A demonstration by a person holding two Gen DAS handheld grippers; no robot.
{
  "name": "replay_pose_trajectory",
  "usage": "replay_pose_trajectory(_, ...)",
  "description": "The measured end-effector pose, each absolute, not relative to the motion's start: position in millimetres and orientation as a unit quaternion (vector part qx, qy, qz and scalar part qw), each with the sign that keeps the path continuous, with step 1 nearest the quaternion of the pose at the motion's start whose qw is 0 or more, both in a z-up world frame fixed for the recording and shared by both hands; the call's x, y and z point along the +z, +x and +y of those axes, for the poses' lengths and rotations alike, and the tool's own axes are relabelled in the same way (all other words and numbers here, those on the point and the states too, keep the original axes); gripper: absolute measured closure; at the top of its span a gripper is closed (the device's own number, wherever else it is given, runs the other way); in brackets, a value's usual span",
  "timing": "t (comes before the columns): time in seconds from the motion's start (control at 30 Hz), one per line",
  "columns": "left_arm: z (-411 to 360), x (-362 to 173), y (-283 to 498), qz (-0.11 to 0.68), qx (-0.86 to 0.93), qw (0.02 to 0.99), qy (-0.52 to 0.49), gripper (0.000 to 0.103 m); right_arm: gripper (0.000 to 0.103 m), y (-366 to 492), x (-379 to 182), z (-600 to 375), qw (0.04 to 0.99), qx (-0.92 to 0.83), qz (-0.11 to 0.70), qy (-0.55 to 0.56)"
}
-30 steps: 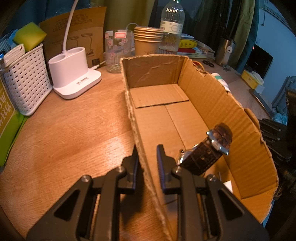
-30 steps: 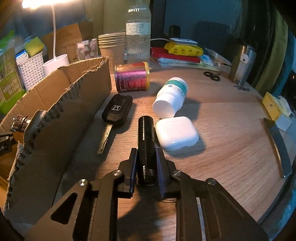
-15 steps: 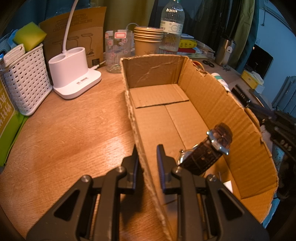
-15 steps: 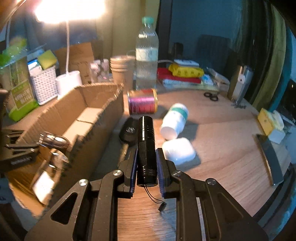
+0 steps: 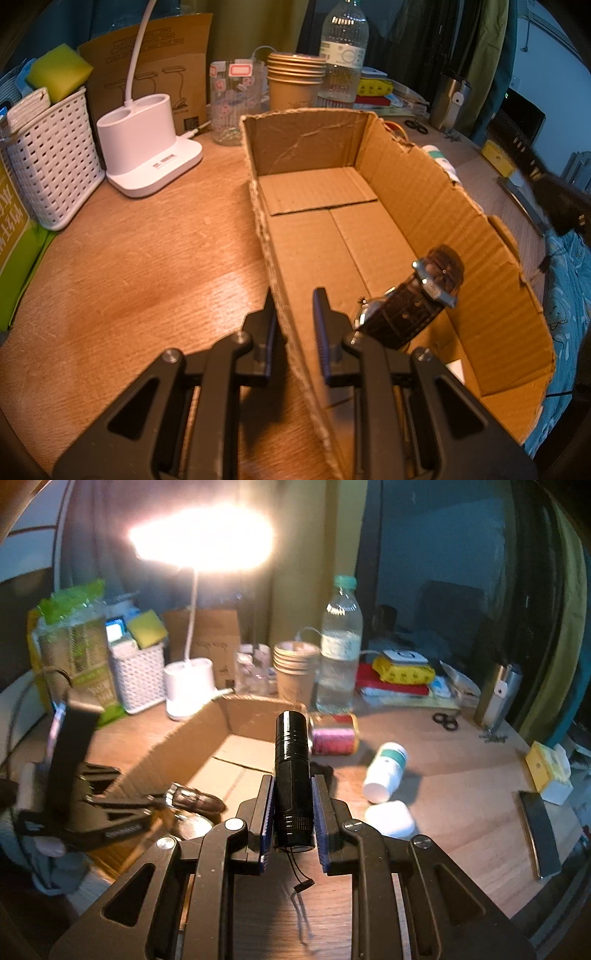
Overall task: Organize rigid objects
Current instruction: 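Carry the flashlight into the cardboard box and open the right gripper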
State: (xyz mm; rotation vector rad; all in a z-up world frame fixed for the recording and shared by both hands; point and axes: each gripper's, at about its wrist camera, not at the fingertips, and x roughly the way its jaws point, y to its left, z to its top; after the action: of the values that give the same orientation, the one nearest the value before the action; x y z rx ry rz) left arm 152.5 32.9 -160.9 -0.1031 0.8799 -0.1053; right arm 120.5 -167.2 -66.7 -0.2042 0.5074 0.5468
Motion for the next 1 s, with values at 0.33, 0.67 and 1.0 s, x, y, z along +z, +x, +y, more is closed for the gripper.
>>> replay_pose_trajectory(0.33,32.7,-160.9,152.4,0.425,-0.051,0.902,-0.05,0.084,0.082,86.6,-25.0,-157.7,0.928,0.306,0.189,-0.094)
replay_pose_trajectory(0.67,31.9,-160.9,151.9,0.425,-0.051,0.902,-0.05,0.084,0.082,60.3,4.5,-142.9,0.922,0.345,0.144,-0.1)
replay_pose_trajectory(1.0,32.6,-160.9,152.4,0.425,-0.051,0.902,-0.05,0.084,0.082,106.6,-35.2,-128.5,0.912,0.341,0.216,-0.07)
